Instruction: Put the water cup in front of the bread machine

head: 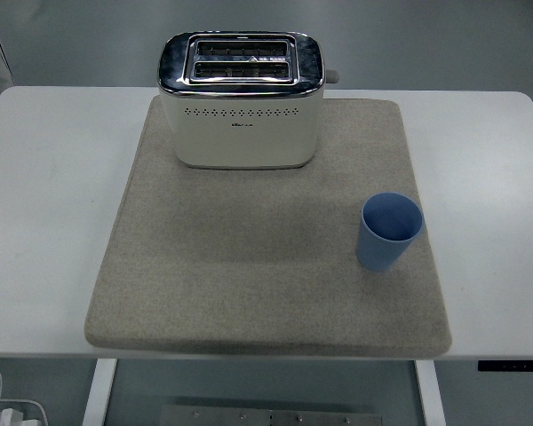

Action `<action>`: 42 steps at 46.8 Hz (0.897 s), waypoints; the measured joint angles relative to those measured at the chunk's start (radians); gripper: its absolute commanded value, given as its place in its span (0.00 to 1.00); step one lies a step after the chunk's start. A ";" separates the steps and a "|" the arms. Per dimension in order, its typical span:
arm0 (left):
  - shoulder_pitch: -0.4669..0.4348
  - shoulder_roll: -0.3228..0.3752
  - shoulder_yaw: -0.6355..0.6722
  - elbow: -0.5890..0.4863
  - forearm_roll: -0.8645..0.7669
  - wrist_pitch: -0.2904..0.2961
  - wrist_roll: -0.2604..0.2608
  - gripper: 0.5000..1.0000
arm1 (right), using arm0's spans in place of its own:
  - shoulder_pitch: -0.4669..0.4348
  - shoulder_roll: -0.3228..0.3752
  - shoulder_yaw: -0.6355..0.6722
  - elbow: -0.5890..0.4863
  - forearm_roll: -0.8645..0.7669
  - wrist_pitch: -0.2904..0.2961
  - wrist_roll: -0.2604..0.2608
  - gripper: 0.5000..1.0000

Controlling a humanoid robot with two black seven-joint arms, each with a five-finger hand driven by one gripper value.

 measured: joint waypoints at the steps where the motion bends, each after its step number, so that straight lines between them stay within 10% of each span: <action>1: 0.000 0.000 0.000 0.000 0.000 0.000 0.000 1.00 | 0.001 0.006 -0.019 0.005 -0.001 -0.020 0.013 0.87; 17: 0.000 0.000 0.000 0.000 0.000 0.000 0.000 1.00 | 0.047 0.058 -0.391 0.018 -0.031 -0.278 0.043 0.87; 42: 0.000 0.000 0.000 0.000 0.000 0.000 0.000 1.00 | 0.031 0.015 -0.536 0.017 -0.094 -0.316 -0.007 0.87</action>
